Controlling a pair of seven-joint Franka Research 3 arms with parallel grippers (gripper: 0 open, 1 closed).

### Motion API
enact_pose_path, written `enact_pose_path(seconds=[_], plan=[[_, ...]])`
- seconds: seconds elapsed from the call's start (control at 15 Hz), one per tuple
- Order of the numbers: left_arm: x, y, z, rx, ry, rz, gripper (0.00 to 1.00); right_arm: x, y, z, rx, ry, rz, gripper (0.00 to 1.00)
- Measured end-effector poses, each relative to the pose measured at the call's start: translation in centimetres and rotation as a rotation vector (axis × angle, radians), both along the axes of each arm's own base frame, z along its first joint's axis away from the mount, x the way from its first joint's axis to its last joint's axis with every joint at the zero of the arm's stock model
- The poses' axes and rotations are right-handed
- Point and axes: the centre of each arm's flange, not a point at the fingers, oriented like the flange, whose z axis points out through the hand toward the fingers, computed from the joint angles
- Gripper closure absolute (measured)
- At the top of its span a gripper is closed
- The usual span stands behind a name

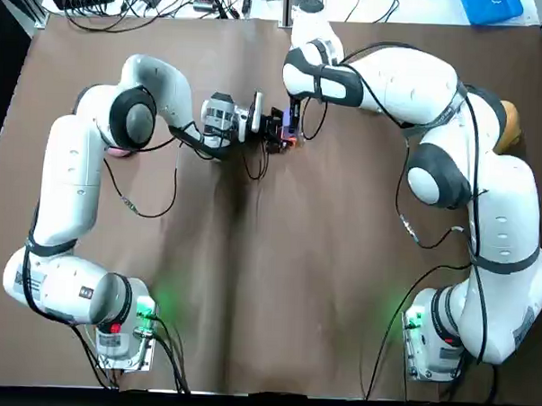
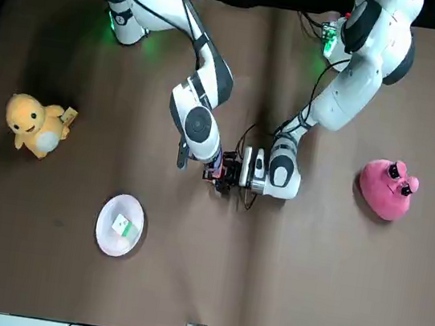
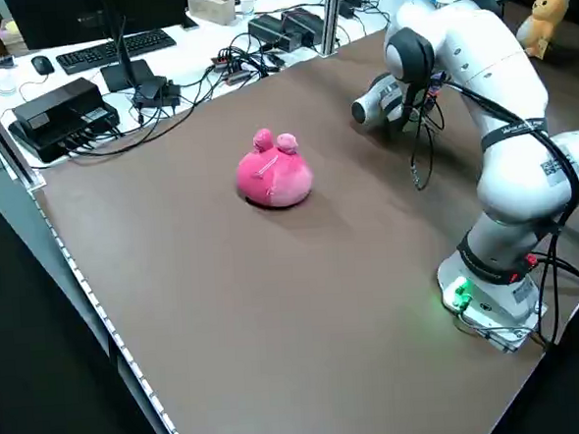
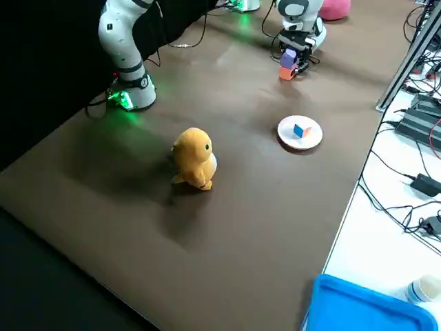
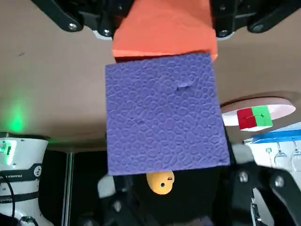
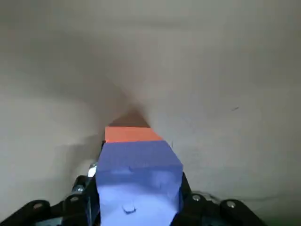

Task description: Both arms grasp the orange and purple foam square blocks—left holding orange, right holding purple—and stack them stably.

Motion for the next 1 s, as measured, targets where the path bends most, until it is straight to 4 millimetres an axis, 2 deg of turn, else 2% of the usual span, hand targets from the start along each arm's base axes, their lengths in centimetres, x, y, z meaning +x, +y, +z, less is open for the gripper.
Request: enact_pose_path(seconds=[0.13,0.2,0.33,0.4,0.47,0.6,0.73,1.0], plan=[[0.08,0.01,0.03,0.001,-0.004,0.0,0.39,0.04,0.0,-0.59,-0.001,0.0,-0.001,0.32],[0.21,0.1,0.03,0.007,-0.009,0.003,0.32,0.05,0.0,-0.75,-0.002,0.0,-0.002,0.31],[0.41,0.19,0.07,0.01,-0.014,0.005,0.29,0.04,-0.01,-0.95,-0.003,0.002,-0.002,0.29],[0.48,0.24,0.08,0.011,-0.015,0.006,0.22,0.04,-0.01,-0.97,-0.003,0.002,-0.002,0.26],[0.53,0.27,0.08,0.012,-0.016,0.007,0.22,0.03,-0.01,-0.97,-0.004,0.002,-0.002,0.26],[0.56,0.29,0.09,0.012,-0.018,0.006,0.16,0.03,-0.01,-1.02,-0.004,0.002,-0.001,0.18],[0.56,0.29,0.09,0.014,-0.021,0.002,0.16,0.03,-0.02,-1.02,-0.004,0.002,-0.001,0.08],[0.57,0.3,0.09,0.015,-0.023,-0.001,0.13,0.19,-0.2,-1.02,-0.005,0.002,-0.004,0.08]])
